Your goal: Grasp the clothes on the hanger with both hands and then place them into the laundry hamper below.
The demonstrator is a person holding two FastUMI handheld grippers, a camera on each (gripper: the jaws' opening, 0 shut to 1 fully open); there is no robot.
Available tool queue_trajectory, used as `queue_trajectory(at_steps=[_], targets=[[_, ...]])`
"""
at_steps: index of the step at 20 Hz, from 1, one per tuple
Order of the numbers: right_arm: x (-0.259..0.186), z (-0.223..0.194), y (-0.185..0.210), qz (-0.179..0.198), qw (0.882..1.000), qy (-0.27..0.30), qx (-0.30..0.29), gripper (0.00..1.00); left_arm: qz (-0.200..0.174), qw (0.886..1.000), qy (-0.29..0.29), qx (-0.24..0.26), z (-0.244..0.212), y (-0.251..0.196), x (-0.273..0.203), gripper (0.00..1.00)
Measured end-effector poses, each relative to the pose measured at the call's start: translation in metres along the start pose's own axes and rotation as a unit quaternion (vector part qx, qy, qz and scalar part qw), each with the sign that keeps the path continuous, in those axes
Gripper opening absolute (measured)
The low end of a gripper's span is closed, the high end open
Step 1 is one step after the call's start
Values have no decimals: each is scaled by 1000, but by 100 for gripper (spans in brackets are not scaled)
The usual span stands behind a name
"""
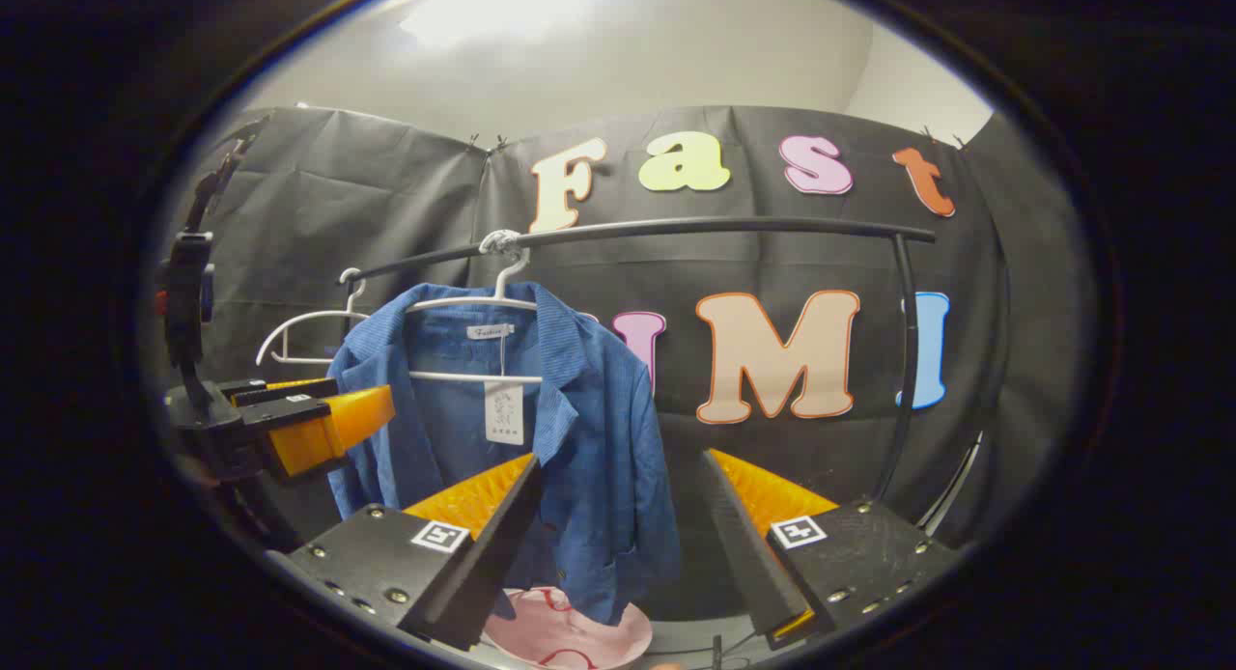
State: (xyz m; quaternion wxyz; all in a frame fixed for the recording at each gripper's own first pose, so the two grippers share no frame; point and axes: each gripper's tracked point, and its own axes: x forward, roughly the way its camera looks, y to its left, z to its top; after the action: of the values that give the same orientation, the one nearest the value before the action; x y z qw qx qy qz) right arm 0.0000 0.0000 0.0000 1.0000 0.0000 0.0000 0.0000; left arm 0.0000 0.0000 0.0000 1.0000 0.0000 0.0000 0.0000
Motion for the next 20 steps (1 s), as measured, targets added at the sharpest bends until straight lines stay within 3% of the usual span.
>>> queue_trajectory(at_steps=[1,3,4,20], targets=[[-1,-1,-1,1,1000,1,1,97,2,1000,1,0,0,0,0,92],[-1,-2,-2,1,1000,3,3,98,4,1000,3,1,-2,-1,-1,95],[-2,-3,-3,1,1000,4,3,98,5,1000,4,2,-3,-2,-1,92],[-4,-8,-21,0,1000,8,15,98,15,999,20,25,-13,-16,-1,92]])
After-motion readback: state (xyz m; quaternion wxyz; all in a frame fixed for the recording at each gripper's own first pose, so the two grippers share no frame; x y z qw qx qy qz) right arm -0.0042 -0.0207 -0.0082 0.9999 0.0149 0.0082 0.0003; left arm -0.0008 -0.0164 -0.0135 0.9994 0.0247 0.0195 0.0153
